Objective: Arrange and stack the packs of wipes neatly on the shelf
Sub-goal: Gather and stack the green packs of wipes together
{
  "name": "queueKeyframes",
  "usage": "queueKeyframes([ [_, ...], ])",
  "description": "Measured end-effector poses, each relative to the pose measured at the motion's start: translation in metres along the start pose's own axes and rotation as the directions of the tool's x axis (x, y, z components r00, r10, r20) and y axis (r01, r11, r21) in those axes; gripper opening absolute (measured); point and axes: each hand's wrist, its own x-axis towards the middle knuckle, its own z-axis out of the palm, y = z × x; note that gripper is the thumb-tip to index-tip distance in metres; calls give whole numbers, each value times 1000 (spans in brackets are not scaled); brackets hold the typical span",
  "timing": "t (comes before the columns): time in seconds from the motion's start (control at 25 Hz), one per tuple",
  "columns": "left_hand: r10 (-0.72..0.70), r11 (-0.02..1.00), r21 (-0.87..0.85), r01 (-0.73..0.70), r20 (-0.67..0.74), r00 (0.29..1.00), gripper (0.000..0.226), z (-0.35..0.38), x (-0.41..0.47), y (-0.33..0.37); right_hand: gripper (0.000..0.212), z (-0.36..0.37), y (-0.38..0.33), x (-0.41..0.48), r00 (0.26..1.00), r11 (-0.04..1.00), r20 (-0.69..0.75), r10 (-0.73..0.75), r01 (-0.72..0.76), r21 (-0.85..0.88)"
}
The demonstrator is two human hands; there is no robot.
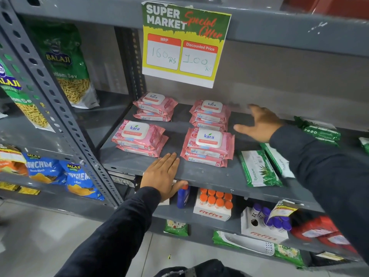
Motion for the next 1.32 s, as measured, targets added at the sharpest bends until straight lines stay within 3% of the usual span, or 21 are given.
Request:
queueKeyframes([
  [0.16, -5, 1000, 27, 5, -9, 1000, 84, 0, -1, 1, 88, -3, 58, -12, 982, 989, 160, 103, -84, -124],
  [0.28, -5, 999, 45, 6, -4, 1000, 85, 0, -1, 2, 86, 2, 91, -29, 951, 985, 270, 153, -123, -123],
  [0.44, 10, 999, -37, -12, -54, 998, 86, -8, -6, 4, 87, 4, 119, -42, 950, 974, 231, 212, -187, -126],
  [0.6, 209, 970, -78, -231, -223, 952, 66, -2, -23, 56, 88, 16, 139, -52, 945, 960, 199, 258, -228, -162],
  [0.72, 292, 949, -65, -308, -184, 939, 67, 3, -11, 112, 78, 22, 145, -57, 948, 958, 164, 271, -250, -139],
  [1.0, 51, 999, 13, -52, 17, 999, 79, 9, 1, 162, 66, 46, 149, -58, 972, 968, 43, 232, -235, 87],
  [1.32, -122, 991, -62, 122, 4, 993, 81, 8, -1, 184, 73, 57, 174, -65, 974, 960, 37, 222, -225, 168],
])
